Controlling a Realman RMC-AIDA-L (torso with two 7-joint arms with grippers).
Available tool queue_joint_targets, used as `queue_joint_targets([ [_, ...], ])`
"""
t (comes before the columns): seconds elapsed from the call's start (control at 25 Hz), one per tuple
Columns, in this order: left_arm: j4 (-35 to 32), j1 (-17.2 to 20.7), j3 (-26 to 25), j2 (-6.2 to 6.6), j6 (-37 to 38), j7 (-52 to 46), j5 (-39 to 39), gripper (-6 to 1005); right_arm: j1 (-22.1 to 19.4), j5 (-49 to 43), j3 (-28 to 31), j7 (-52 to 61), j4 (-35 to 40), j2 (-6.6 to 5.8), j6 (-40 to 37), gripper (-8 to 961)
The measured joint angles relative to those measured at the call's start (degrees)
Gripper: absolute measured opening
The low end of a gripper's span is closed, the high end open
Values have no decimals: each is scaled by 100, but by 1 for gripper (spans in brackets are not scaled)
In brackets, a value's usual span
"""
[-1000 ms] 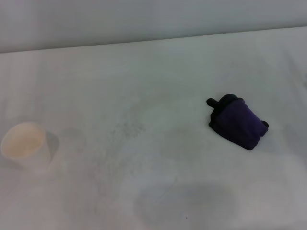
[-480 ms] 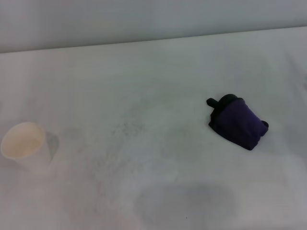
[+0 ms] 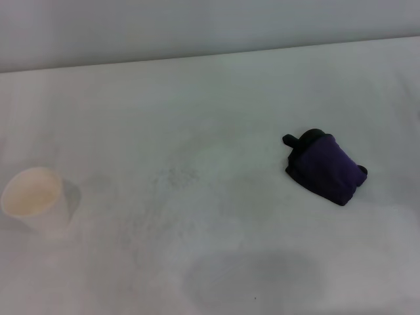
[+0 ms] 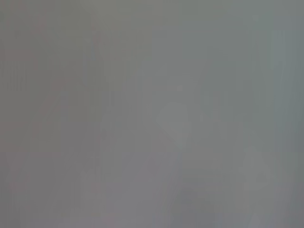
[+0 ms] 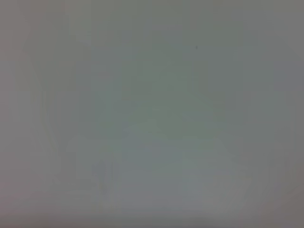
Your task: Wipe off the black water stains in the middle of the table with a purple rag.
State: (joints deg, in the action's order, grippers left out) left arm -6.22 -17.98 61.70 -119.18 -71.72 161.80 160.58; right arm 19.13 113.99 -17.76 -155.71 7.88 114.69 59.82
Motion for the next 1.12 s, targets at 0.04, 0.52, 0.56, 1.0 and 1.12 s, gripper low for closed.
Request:
queue_joint_targets([
  [0.04,-1,-2,0,0,0,0,0,891,2,2,0,-2,4,0,-5,876],
  [0.52,39,-90,1,0,26,0,-1,892,12,10,0,-9,22,1,55,876],
  [0.56,40,-95,1,0,27,0,-1,892,12,11,0,-9,21,0,85,876],
  [1.0,51,-134,1,-20,16,0,7,893,-19,200,0,-32,-25,9,415,876],
  [1.12,58,-143,6,-22,34,0,8,893,-39,205,0,-60,-28,9,492,876],
])
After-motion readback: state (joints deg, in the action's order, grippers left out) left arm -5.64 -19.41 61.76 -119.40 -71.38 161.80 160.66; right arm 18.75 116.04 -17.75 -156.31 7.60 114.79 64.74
